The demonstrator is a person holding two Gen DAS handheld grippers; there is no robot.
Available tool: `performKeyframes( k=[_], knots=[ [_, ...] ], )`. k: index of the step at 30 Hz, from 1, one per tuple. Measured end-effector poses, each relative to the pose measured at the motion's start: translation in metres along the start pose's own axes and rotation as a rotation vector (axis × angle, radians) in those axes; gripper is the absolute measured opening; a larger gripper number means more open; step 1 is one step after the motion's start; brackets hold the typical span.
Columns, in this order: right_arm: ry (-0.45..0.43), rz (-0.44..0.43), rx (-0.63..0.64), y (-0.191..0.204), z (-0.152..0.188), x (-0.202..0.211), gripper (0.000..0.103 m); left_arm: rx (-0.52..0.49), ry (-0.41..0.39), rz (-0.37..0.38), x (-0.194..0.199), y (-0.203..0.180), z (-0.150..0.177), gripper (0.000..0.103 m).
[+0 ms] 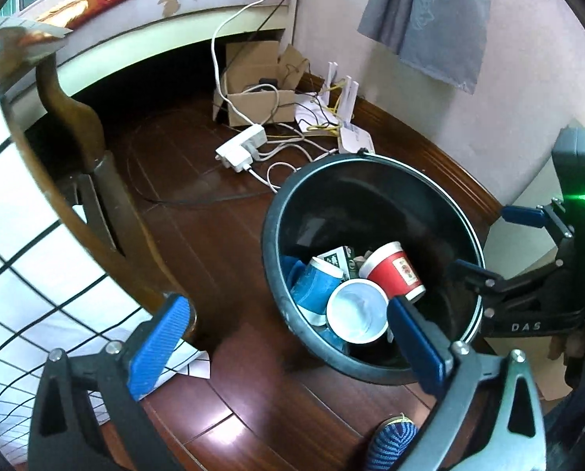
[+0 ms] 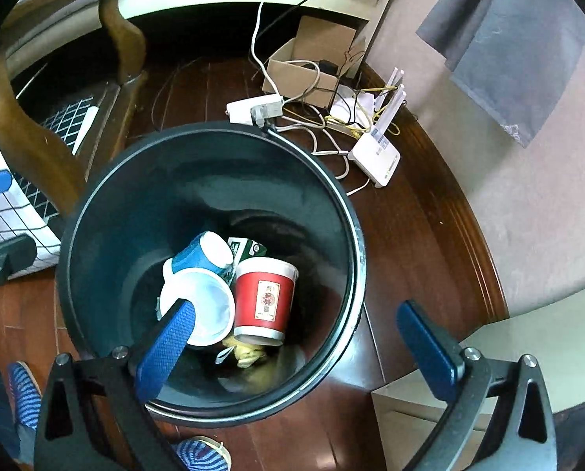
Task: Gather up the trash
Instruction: 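Move both tools back over the table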
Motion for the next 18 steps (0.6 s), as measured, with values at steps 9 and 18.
performKeyframes(
  k=[9,18],
  knots=[
    [-0.051,-0.003,0.005,0.005,-0.005,0.021,0.103,0.032,-0.024,-0.032,0.016,0.005,0.008,0.102],
    [-0.127,0.000,0.010,0.013,-0.010,0.056,0.103,0.051,-0.066,-0.062,0.045,0.011,0.009,0.102]
  ],
)
Point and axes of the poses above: each gripper's, at about its wrist camera, not at the fingertips, and x roughly against the way its jaws point, y to its left, z to its underside, the point moved 6 cm from there along -x, roughly the way its jaws point, and after that the axes turned 7 degrees about y, right-handed, at the moved point
